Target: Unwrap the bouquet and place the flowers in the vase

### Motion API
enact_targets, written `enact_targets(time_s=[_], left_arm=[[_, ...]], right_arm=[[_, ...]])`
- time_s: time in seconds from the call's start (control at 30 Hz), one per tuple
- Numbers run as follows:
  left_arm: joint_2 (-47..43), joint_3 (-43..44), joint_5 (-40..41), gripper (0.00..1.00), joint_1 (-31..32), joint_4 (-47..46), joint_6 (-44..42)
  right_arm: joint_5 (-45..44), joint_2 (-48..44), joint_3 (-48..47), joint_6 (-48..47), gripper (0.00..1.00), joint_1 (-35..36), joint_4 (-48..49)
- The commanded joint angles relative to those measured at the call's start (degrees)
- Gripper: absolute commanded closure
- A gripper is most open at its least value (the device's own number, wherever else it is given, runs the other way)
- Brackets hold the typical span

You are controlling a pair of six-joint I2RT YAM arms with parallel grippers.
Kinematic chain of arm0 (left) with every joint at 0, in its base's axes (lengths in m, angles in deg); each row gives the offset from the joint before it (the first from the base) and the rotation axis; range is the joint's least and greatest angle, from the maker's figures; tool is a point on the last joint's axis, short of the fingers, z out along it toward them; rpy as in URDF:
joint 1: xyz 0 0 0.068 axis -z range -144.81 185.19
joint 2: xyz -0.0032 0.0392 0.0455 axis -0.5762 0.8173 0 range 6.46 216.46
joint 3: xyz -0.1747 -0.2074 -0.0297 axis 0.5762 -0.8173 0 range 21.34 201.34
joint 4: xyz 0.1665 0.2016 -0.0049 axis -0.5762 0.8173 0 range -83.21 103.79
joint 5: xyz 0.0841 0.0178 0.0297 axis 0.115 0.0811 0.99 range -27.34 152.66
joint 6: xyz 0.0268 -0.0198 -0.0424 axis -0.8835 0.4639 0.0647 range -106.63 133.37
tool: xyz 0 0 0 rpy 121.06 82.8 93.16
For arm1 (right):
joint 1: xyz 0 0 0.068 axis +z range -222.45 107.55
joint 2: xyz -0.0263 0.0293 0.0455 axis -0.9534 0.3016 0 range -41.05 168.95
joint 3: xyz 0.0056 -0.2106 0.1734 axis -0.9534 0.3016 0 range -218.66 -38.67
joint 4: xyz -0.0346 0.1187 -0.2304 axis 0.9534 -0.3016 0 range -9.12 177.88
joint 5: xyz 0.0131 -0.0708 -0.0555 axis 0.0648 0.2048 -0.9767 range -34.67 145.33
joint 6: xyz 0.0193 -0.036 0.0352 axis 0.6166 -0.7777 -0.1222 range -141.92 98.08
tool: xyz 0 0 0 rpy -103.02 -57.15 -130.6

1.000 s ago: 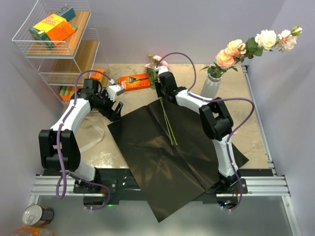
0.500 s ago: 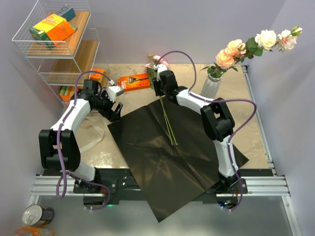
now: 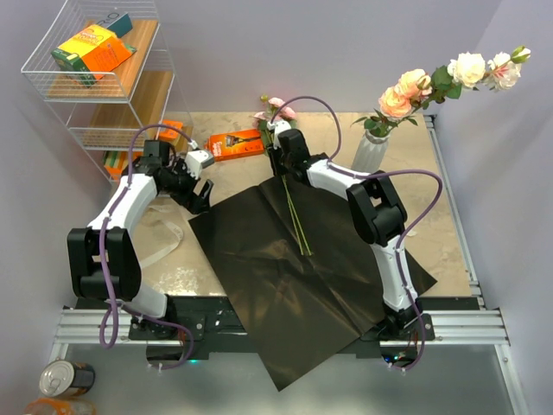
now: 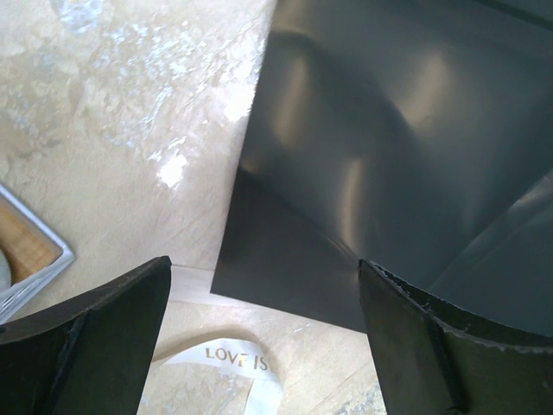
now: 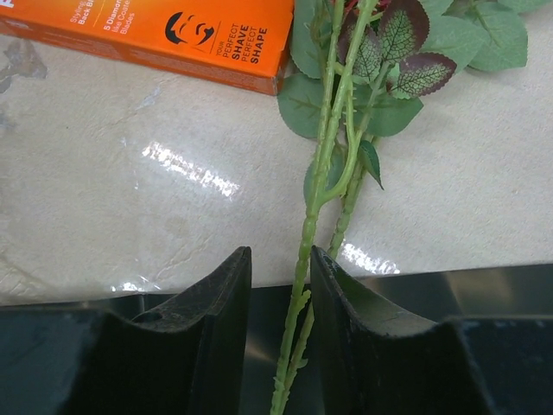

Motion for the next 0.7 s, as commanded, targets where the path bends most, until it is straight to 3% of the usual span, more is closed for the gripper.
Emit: enact_targets(time_s=[0.0, 0.67], left_arm=[[-1.0, 0.0, -1.5, 0.07, -1.5, -1.4, -0.9], [-0.6, 0.3, -1.9, 0.07, -1.9, -1.4, -1.0]], right_arm=[[1.5, 0.5, -1.7, 0.0, 0.63, 0.2, 0.7], [-0.7, -1.2, 1.5, 0.5, 0.61, -0.5, 4.6]])
